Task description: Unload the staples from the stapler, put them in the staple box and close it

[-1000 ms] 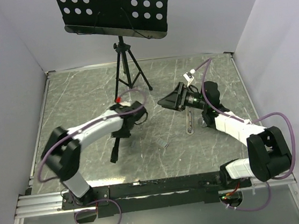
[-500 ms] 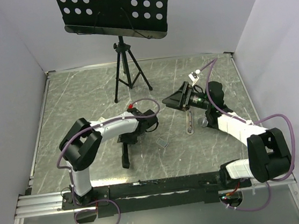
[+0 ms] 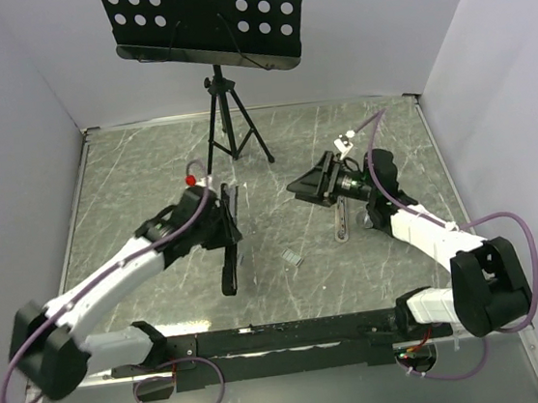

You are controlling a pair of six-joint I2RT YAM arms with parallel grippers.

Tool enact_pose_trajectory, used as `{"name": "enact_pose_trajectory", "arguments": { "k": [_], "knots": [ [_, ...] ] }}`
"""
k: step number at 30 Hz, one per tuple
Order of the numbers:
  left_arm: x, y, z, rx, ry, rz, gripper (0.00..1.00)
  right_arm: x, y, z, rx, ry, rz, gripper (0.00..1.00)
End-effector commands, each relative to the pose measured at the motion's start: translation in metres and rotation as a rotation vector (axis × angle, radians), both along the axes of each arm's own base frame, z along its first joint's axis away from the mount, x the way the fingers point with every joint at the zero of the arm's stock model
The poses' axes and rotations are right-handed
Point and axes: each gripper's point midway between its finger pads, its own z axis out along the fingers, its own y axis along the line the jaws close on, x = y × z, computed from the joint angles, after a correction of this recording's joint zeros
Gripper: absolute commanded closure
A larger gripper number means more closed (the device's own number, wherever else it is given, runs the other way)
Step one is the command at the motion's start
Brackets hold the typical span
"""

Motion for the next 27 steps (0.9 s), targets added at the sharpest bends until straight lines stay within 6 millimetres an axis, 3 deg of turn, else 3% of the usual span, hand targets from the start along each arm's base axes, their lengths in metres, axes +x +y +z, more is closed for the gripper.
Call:
{"name": "enact_pose_trajectory", "arguments": {
  "k": [1,5,6,8,10,14,17,21,27],
  "knots": [
    [-0.006,-0.064,0.078,-0.539,-0.172,-0.216,0.99,-0.006,0.021,0.023,-0.007,-0.014,0.015,0.22],
    [-0.013,-0.071,0.084,-0.636,-0.166,-0.238,0.99,-0.01,0.042,0.04,-0.028,-0.041,0.037,0.23],
    [-0.013,-0.072,0.08,-0.633,-0.155,-0.242,0.99,-0.012,0.047,0.03,-0.076,-0.003,0.026,0.22],
    [-0.014,-0.075,0.082,-0.654,-0.168,-0.264,0.99,-0.01,0.054,0.035,-0.127,-0.039,0.023,0.21],
    [-0.019,-0.075,0.081,-0.669,-0.169,-0.284,0.99,-0.01,0.061,0.024,-0.177,-0.003,0.025,0.22],
    [-0.022,-0.075,0.093,-0.711,-0.224,-0.311,0.99,-0.008,0.068,0.008,-0.236,0.025,0.022,0.23],
    [-0.027,-0.078,0.095,-0.724,-0.232,-0.354,0.99,-0.01,0.079,0.009,-0.246,0.024,0.049,0.23],
    [-0.035,-0.08,0.105,-0.762,-0.287,-0.429,0.99,-0.009,0.089,-0.009,-0.297,0.084,0.068,0.38],
    [-0.042,-0.08,0.111,-0.779,-0.339,-0.487,0.99,-0.011,0.103,-0.018,-0.333,0.113,0.084,0.63]
  ]
}}
